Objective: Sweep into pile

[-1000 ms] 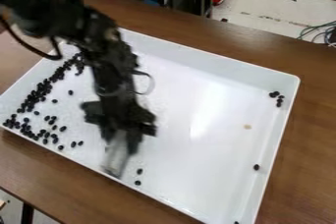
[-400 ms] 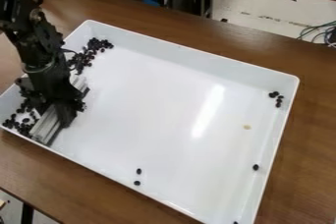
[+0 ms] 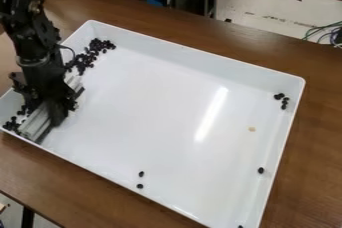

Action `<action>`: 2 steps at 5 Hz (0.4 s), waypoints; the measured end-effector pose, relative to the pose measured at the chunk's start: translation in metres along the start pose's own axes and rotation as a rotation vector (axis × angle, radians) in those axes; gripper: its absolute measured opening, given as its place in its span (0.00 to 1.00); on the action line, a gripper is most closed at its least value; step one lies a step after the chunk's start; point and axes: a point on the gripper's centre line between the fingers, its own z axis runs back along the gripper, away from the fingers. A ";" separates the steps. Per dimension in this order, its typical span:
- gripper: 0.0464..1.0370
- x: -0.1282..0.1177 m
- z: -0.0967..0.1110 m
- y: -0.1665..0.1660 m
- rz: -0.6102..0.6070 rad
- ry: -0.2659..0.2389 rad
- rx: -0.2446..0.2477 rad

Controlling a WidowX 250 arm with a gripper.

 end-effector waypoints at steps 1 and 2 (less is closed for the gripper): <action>0.32 0.010 0.014 -0.027 -0.136 0.028 0.024; 0.32 0.019 0.027 -0.057 -0.186 0.029 0.005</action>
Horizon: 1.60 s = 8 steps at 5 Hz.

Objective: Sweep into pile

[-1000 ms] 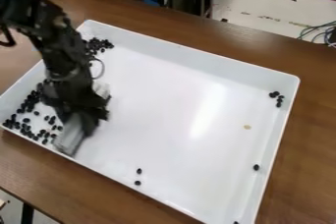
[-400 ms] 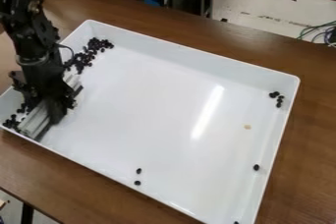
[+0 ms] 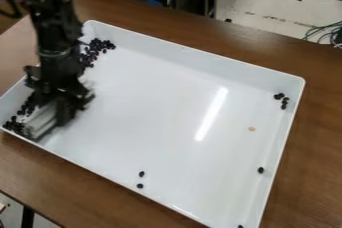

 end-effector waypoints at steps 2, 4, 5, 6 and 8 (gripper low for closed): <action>0.32 0.050 0.006 -0.058 -0.030 -0.135 -0.103; 0.32 0.065 0.002 -0.081 -0.182 -0.214 -0.106; 0.37 0.062 0.001 -0.081 -0.193 -0.214 -0.108; 0.67 0.050 0.002 -0.083 -0.170 -0.196 -0.116; 0.98 0.046 0.048 -0.080 -0.068 -0.202 -0.093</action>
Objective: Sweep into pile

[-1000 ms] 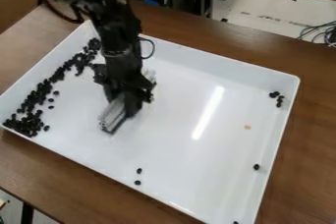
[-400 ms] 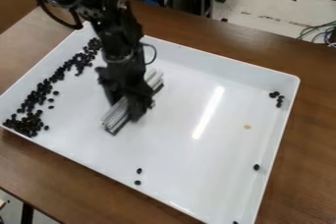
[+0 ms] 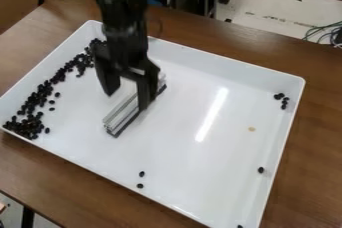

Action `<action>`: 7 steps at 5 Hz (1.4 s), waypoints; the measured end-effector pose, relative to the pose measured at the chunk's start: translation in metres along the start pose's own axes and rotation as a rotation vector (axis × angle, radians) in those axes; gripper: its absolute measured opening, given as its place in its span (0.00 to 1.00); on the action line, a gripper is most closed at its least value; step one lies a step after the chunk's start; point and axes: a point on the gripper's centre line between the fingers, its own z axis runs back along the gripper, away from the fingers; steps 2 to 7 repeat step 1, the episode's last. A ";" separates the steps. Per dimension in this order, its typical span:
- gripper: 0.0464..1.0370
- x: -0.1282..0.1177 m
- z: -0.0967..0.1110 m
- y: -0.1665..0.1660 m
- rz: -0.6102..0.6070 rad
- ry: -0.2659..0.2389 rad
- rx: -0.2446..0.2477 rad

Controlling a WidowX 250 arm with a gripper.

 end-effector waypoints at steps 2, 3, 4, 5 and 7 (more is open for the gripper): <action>0.97 0.004 0.018 0.012 0.109 0.022 -0.002; 0.97 0.004 0.018 0.012 0.109 0.022 -0.002; 0.97 0.004 0.018 0.012 0.109 0.022 -0.002; 0.97 0.004 0.018 0.012 0.109 0.022 -0.002; 0.97 0.004 0.018 0.012 0.109 0.022 -0.002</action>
